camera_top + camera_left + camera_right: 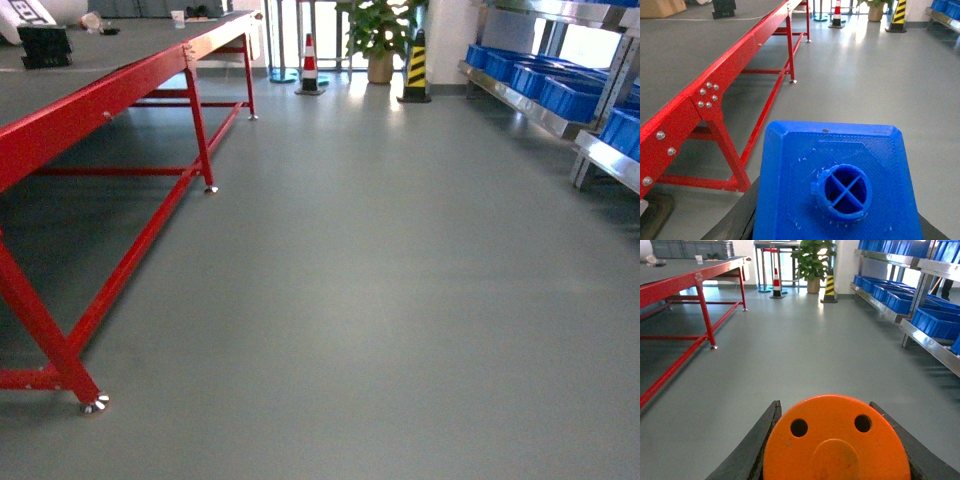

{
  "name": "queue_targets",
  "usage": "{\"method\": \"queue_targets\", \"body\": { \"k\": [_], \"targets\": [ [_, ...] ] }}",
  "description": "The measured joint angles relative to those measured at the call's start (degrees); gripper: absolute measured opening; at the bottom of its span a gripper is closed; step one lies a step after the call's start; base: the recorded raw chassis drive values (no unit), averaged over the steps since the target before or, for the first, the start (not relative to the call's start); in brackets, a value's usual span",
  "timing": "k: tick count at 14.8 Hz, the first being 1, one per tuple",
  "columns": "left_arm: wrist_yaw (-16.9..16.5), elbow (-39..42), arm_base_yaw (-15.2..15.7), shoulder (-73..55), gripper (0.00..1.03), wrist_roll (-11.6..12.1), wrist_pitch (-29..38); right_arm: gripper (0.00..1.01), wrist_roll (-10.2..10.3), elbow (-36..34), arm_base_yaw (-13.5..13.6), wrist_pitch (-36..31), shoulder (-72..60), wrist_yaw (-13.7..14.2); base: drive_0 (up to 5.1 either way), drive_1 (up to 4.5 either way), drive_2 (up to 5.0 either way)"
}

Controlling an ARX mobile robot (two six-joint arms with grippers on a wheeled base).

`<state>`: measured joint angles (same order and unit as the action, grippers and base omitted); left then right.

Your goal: Sort blue parts and orange caps into right shelf containers

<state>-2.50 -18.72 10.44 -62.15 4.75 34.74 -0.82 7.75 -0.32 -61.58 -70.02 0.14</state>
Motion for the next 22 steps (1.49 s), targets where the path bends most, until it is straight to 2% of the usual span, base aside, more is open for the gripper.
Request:
{"method": "queue_targets", "body": {
  "k": [22],
  "targets": [
    [0.0, 0.0, -0.1, -0.1, 0.45, 0.0, 0.0, 0.43, 0.0, 0.0, 0.3, -0.2, 0.0, -0.1, 0.0, 4.23, -4.2]
  ]
}}
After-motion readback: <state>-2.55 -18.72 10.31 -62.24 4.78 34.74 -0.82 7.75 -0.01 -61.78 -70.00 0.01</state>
